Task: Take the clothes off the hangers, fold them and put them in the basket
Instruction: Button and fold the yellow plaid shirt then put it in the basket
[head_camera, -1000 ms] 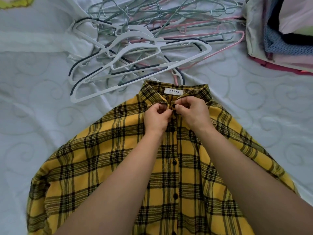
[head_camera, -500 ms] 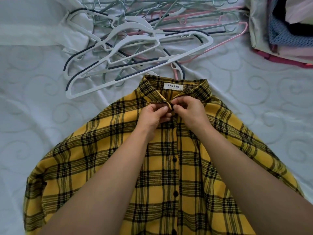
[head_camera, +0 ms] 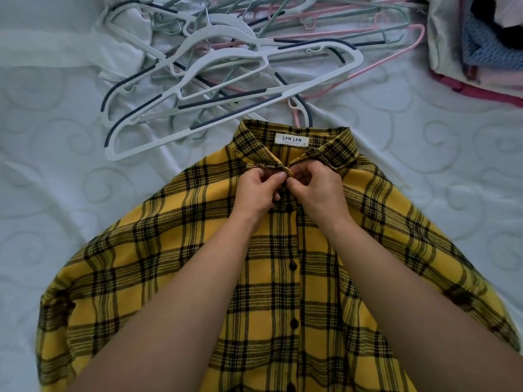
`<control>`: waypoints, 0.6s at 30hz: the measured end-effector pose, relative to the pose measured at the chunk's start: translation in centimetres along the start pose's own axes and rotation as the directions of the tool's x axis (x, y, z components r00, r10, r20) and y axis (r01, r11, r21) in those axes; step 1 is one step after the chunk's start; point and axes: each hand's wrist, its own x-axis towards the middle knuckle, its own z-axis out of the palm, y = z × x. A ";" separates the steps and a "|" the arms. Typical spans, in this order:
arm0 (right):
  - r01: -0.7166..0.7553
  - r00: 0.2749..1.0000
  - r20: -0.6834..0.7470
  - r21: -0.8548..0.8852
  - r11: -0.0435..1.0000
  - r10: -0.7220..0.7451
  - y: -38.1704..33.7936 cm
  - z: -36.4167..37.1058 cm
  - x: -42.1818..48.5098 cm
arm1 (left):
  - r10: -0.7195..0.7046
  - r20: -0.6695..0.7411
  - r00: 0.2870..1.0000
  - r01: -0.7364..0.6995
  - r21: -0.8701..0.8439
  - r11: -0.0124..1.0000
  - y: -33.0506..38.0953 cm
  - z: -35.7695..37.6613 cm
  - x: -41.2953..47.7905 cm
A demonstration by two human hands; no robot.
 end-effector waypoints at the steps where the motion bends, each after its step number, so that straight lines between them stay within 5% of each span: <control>1: -0.002 1.000 -0.017 -0.017 1.000 0.002 0.0 0.1 0.0 | 0.009 -0.004 1.000 -0.009 0.017 1.000 -0.2 0.1 0.1; 9: -0.102 0.993 0.055 0.033 0.994 0.100 0.4 -0.2 0.9 | 0.153 -0.049 0.987 -0.141 0.186 0.972 -1.3 0.6 0.3; 15: -0.291 0.953 0.158 0.247 0.924 0.258 0.8 -0.5 2.0 | 0.478 0.075 0.875 -0.370 0.741 0.561 -1.0 0.5 0.7; 18: -0.230 0.973 0.069 0.214 0.949 0.220 1.0 0.1 1.6 | 0.454 0.090 0.887 -0.351 0.770 0.533 -0.8 0.1 0.6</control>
